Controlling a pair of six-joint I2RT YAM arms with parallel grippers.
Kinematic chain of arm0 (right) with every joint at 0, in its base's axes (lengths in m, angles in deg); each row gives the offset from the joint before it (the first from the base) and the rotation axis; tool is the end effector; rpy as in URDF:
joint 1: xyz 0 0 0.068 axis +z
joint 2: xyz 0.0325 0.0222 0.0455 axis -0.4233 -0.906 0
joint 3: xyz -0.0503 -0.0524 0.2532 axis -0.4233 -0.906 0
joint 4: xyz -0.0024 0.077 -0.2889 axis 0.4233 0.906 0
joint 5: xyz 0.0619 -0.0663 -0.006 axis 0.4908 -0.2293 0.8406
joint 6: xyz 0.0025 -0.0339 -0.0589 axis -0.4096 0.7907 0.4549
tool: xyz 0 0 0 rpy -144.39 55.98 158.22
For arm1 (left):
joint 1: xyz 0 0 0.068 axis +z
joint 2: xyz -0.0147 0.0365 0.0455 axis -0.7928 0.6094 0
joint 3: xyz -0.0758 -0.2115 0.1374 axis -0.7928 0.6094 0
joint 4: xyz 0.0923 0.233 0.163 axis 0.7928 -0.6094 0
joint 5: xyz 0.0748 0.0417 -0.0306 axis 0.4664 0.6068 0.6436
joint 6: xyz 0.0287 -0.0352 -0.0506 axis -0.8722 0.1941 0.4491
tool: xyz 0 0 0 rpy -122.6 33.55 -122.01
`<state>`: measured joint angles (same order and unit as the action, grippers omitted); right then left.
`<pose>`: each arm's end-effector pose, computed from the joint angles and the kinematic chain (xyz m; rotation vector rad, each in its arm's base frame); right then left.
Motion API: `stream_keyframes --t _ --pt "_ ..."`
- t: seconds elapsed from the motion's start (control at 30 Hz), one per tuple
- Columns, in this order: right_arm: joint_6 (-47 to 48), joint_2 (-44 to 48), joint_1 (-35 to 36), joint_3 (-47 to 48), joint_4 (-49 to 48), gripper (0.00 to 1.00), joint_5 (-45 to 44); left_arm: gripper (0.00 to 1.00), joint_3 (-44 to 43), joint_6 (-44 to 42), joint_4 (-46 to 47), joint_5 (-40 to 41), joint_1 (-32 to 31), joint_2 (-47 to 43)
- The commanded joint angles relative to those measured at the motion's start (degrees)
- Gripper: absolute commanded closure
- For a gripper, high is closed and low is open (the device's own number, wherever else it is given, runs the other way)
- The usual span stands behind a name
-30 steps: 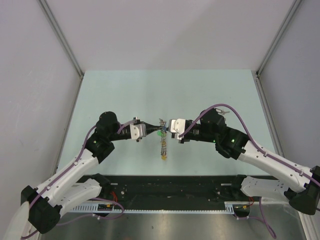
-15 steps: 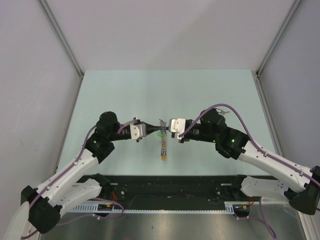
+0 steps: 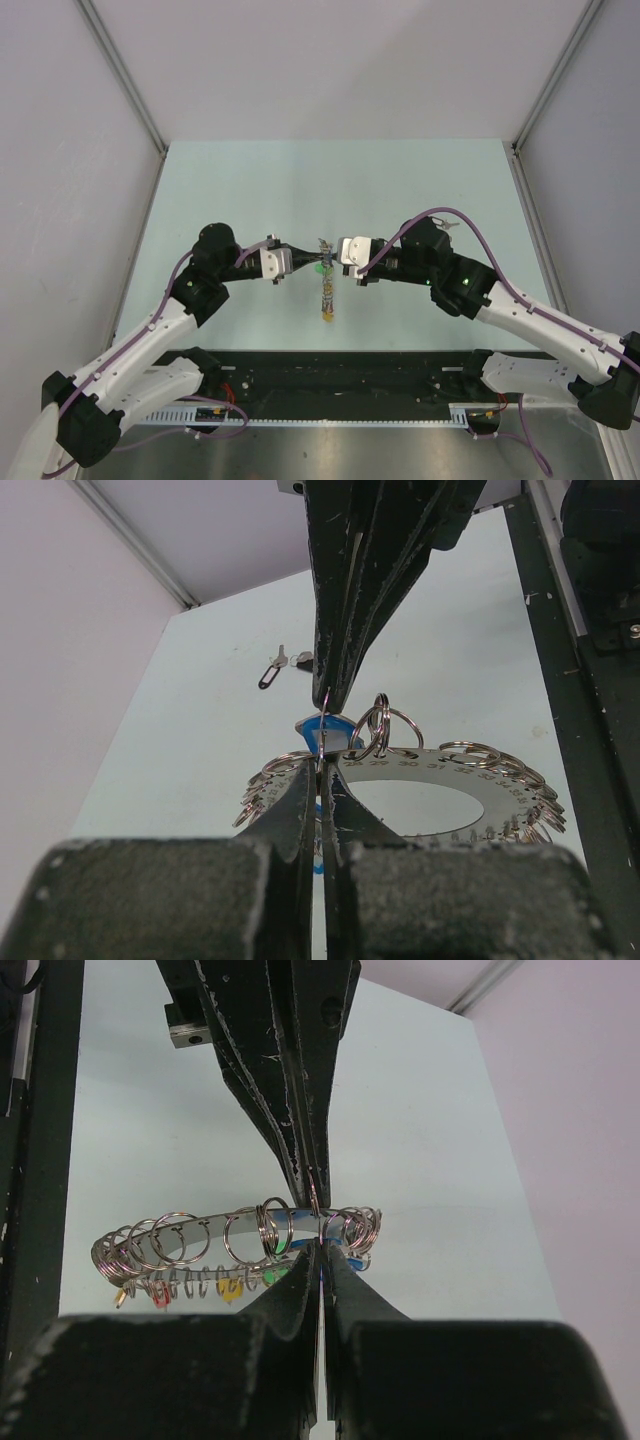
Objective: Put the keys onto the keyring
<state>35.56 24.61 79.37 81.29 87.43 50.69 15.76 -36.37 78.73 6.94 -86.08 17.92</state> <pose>0.1630 0.2557 0.3485 -1.4654 1.1056 0.4867 0.1947 -0.1775 0.3025 1.3412 1.0148 -0.7446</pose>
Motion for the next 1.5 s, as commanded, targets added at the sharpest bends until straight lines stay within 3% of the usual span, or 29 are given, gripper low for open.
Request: stream_keyframes --t 0.0,1.47 --pt "-0.2 0.1 0.3 2.7 -2.9 1.0 -0.1 1.0 -1.5 -0.4 2.9 -1.9 -0.3 -0.9" --pt "0.1 1.1 0.8 2.7 -2.0 1.0 0.4 1.0 -1.7 -0.9 2.2 -1.6 -0.4 -0.8"
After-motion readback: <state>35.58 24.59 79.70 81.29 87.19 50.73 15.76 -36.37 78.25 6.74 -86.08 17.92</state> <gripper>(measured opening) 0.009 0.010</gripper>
